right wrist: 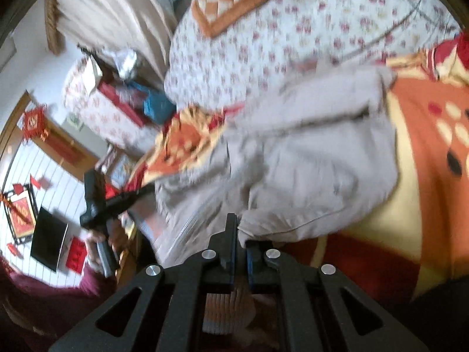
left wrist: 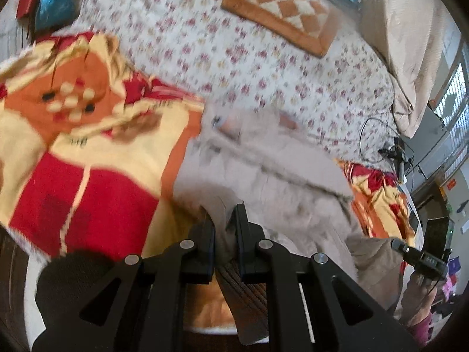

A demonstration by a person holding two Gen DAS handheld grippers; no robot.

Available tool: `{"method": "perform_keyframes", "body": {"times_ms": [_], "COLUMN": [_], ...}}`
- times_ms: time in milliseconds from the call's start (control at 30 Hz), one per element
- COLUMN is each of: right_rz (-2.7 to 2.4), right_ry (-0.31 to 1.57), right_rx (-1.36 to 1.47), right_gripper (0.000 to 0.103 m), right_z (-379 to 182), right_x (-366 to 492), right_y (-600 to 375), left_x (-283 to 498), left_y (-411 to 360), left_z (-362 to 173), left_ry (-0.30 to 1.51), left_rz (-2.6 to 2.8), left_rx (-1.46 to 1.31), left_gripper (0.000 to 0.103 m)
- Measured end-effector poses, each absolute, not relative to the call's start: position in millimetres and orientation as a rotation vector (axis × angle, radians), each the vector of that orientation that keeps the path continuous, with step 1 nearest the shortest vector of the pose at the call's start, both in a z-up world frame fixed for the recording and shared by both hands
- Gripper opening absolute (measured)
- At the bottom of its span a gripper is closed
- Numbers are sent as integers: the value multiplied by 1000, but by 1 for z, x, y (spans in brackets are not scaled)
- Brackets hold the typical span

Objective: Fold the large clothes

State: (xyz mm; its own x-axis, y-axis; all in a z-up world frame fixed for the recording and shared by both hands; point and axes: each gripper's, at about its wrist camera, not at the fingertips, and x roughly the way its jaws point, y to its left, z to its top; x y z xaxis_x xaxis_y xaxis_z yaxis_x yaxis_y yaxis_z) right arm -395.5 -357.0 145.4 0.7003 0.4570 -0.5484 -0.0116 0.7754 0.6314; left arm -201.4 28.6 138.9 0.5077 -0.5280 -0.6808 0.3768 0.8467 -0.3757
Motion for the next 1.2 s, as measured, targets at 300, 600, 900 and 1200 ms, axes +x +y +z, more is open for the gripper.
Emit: {"method": "perform_keyframes", "body": {"times_ms": [300, 600, 900, 1200], "right_rz": [178, -59, -145, -282], "right_ry": [639, 678, 679, 698], "right_rx": [661, 783, 799, 575], "right_gripper": [3, 2, 2, 62], "right_z": [179, 121, 95, 110], "right_x": [-309, -223, -173, -191], "right_y": [-412, -496, -533, -514], "left_x": [-104, 12, 53, 46], "left_y": [-19, -72, -98, -82], "left_z": [169, 113, 95, 108], "left_ry": [805, 888, 881, 825], "left_rz": [-521, -441, -501, -510], "left_rx": [-260, -341, -316, -353], "left_gripper": [9, 9, 12, 87]}}
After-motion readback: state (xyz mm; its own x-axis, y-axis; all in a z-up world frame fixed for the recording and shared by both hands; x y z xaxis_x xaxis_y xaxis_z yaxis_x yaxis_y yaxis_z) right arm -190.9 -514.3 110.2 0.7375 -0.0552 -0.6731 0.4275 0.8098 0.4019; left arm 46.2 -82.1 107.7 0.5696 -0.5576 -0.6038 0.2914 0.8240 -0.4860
